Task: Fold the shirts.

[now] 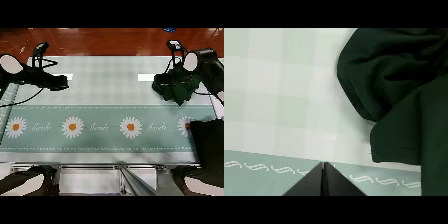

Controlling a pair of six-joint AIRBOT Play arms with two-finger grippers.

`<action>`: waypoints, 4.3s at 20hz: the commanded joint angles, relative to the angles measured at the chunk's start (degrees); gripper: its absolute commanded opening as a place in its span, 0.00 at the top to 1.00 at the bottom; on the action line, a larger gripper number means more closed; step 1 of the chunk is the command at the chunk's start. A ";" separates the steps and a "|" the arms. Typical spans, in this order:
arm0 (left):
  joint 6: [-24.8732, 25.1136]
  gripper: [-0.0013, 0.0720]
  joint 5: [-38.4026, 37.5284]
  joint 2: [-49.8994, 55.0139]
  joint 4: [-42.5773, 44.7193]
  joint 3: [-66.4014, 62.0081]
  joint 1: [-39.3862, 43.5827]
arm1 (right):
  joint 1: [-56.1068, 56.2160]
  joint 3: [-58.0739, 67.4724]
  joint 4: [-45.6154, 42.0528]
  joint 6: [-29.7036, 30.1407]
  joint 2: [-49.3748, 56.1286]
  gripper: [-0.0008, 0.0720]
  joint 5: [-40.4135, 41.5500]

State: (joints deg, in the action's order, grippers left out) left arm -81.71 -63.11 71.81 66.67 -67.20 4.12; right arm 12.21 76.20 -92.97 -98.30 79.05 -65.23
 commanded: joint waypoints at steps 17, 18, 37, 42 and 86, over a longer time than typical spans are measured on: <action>0.00 0.96 1.73 0.04 -0.22 0.02 -0.04 | 0.04 0.04 0.04 -0.02 0.02 0.95 0.48; 0.02 0.96 5.51 0.09 -0.20 0.02 -0.04 | 0.04 0.04 -0.15 0.02 0.02 0.95 2.14; 0.00 0.29 30.95 8.24 0.90 0.04 -0.94 | -26.86 0.00 8.07 -8.92 17.75 0.43 19.26; -0.02 0.29 26.71 8.07 0.87 -1.07 -1.88 | -25.20 4.20 12.07 0.28 23.12 0.93 12.02; -3.48 0.37 8.48 -28.70 -8.35 31.71 5.70 | 18.21 -12.87 13.09 11.45 -2.91 0.42 -0.09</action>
State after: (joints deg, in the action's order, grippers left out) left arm -84.51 -59.53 41.12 57.98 -36.69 8.32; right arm 31.94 62.48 -68.93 -83.77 76.34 -60.77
